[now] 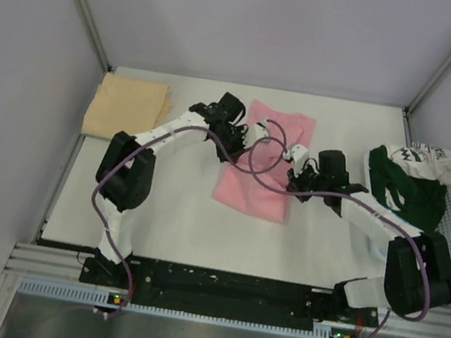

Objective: Fold and stack the t-shirts
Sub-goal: Fold the folded rectangular tshirt in 1/3 of the way

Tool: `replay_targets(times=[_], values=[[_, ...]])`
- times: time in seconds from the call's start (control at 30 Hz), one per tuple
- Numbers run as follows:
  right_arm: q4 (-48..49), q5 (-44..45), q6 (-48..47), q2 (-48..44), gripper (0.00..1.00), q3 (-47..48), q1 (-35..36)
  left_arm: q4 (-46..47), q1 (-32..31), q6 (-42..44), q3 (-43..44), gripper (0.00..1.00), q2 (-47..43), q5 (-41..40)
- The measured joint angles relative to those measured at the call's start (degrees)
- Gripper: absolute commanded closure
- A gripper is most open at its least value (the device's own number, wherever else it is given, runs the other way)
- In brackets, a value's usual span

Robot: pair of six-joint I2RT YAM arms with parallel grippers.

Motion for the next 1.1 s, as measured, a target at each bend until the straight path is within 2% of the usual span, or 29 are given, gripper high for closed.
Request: replay_targets(times=[0.13,0.27,0.7,0.73,0.77,0.8,0.87,0.93,1.03,1.1], values=[[2.51,1.16,1.4,4.22,1.0,1.86,-2.47,-2.38,1.14,-2.49,7.52,1.0,7.41,-1.46],[3.67,3.02,2.25,7.45,1.0,3.87,-3.61,-4.2,1.2,-4.22,11.39,1.0,11.52,-2.97],[4.35,5.79,2.97,14.01,1.0,8.87,-5.31,-3.74,1.09,-6.71,14.82,1.0,15.1,-8.39],[4.26,5.86,2.97,14.19,0.97,9.14,-5.4,-3.52,1.09,-6.78,14.82,1.0,15.3,-8.81],[4.28,5.99,2.97,14.25,0.88,9.29,-5.46,-3.19,1.09,-6.95,14.82,0.98,15.45,-9.11],[4.09,6.14,2.95,14.43,0.84,9.57,-5.55,-2.91,1.07,-7.19,14.82,0.93,15.63,-9.35],[3.96,6.97,3.1,15.23,0.78,10.6,-5.62,-1.84,1.03,-8.11,14.82,0.74,16.02,-10.34],[3.72,8.39,3.17,16.44,0.7,12.0,-5.73,-0.42,0.98,-9.86,14.82,0.65,16.17,-12.52],[3.02,10.45,3.58,17.38,0.54,13.64,-6.38,3.3,0.98,-12.9,15.23,0.56,16.17,-17.4],[2.6,11.15,3.58,16.7,0.48,13.62,-6.91,5.22,1.18,-14.03,16.09,0.55,16.17,-19.87]])
